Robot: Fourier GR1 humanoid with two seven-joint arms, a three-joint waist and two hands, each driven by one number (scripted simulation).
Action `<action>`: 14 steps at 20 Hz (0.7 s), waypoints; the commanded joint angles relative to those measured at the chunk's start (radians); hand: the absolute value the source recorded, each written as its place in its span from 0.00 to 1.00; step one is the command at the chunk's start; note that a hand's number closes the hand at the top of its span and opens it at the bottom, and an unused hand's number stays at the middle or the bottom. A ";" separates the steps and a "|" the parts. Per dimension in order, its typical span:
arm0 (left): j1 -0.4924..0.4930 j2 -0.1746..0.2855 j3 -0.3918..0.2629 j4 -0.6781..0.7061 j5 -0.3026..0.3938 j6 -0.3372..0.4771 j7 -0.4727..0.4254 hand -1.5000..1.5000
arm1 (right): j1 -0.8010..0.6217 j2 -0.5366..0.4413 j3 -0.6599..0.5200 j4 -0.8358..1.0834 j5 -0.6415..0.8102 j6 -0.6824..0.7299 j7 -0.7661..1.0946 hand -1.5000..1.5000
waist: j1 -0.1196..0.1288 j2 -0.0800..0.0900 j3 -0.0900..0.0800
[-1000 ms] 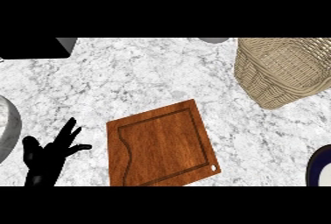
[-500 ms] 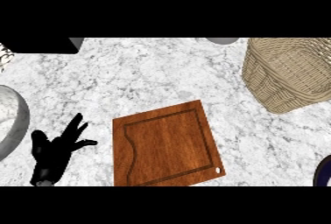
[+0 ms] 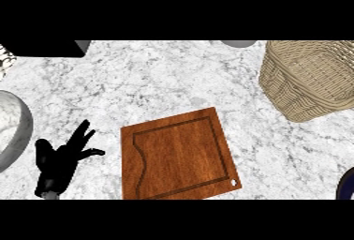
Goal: Pick the sweet potato from the cutting board and place it in the basket
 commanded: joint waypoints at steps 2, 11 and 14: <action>0.046 -0.018 -0.030 0.072 -0.031 0.007 0.031 0.50 | -0.013 0.070 -0.024 0.168 0.053 0.066 -0.130 1.00 | 0.002 0.011 -0.011; 0.011 0.009 0.006 0.078 -0.003 -0.027 0.068 0.50 | -0.090 0.021 0.072 0.346 0.317 0.017 -0.217 0.00 | 0.013 0.015 -0.012; 0.032 0.007 -0.001 0.075 -0.028 -0.019 0.039 0.50 | -0.115 0.012 0.044 0.451 0.341 0.051 -0.326 0.00 | 0.020 0.018 -0.011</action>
